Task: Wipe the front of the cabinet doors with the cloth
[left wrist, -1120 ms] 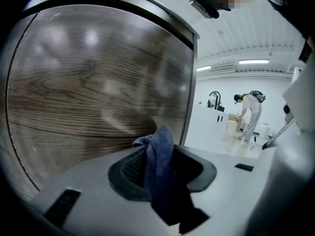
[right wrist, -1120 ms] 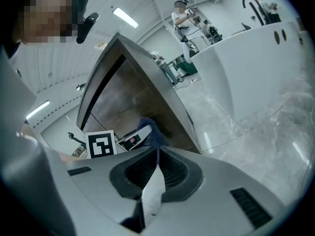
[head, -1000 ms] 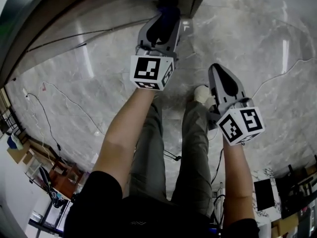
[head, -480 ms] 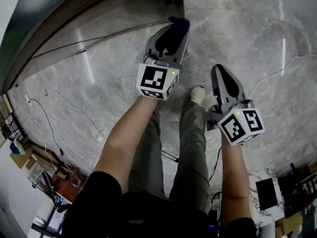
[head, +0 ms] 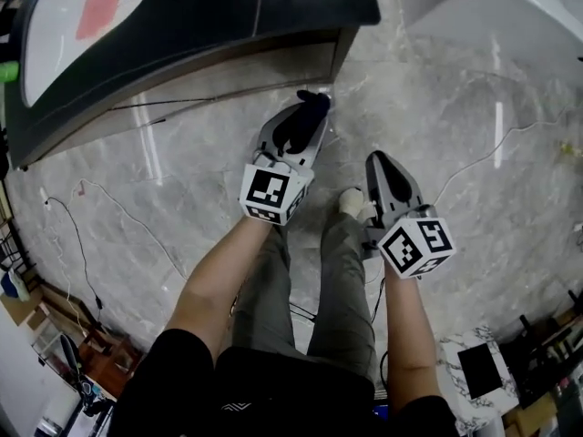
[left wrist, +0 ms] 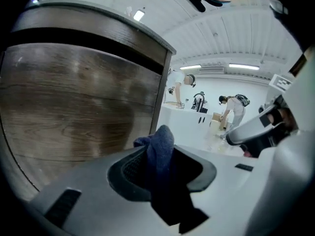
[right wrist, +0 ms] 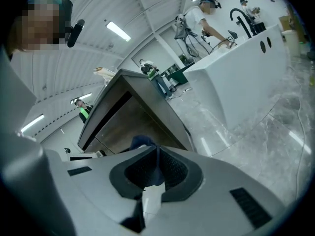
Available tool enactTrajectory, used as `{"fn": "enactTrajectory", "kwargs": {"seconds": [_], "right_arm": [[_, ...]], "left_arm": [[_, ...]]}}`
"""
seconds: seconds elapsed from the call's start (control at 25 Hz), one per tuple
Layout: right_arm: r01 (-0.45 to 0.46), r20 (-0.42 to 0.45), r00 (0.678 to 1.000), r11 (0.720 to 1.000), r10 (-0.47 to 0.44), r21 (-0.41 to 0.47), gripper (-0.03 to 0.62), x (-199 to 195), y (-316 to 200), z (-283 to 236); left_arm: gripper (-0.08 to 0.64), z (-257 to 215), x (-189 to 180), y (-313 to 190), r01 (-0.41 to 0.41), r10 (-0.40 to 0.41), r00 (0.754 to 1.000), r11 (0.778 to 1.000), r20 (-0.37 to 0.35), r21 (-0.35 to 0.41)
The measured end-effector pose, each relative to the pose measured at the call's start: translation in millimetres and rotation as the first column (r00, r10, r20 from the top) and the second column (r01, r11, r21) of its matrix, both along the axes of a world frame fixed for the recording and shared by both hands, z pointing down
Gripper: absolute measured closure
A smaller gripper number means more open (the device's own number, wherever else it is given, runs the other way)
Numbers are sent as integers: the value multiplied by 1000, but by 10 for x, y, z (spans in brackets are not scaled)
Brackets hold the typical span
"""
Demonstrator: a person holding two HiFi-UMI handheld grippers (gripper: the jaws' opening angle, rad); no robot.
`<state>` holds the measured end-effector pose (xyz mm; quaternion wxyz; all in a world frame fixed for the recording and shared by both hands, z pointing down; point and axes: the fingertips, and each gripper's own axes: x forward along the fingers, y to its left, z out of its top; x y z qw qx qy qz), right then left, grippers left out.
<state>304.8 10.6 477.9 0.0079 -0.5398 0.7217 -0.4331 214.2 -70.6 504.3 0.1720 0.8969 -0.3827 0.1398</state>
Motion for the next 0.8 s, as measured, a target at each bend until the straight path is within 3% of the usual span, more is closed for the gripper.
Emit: {"fn": "enactTrajectory", "kwargs": {"seconds": [0.4, 0.6, 0.8], "right_arm": [[58, -31, 998, 995, -55, 87, 551, -434, -183, -860], [105, -54, 994, 990, -100, 90, 551, -616, -75, -1192], [116, -71, 991, 988, -109, 103, 551, -641, 79, -1537]], "left_arm": [[428, -830, -438, 285, 36, -37, 999, 999, -30, -20], [428, -1249, -741, 555, 41, -42, 999, 998, -33, -50], [428, -1738, -1028, 746, 35, -36, 998, 999, -43, -26]]}}
